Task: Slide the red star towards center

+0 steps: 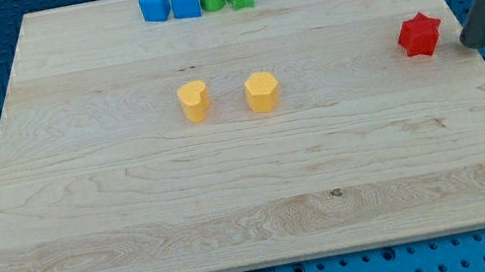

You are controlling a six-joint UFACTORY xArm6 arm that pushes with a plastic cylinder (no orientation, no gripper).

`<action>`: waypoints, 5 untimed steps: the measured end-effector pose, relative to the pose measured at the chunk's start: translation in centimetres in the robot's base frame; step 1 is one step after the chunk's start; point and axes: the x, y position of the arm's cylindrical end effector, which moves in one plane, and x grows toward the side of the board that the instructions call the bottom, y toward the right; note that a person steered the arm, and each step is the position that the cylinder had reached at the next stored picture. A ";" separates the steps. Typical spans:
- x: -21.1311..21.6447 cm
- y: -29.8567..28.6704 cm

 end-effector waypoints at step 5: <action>-3.3 -9.0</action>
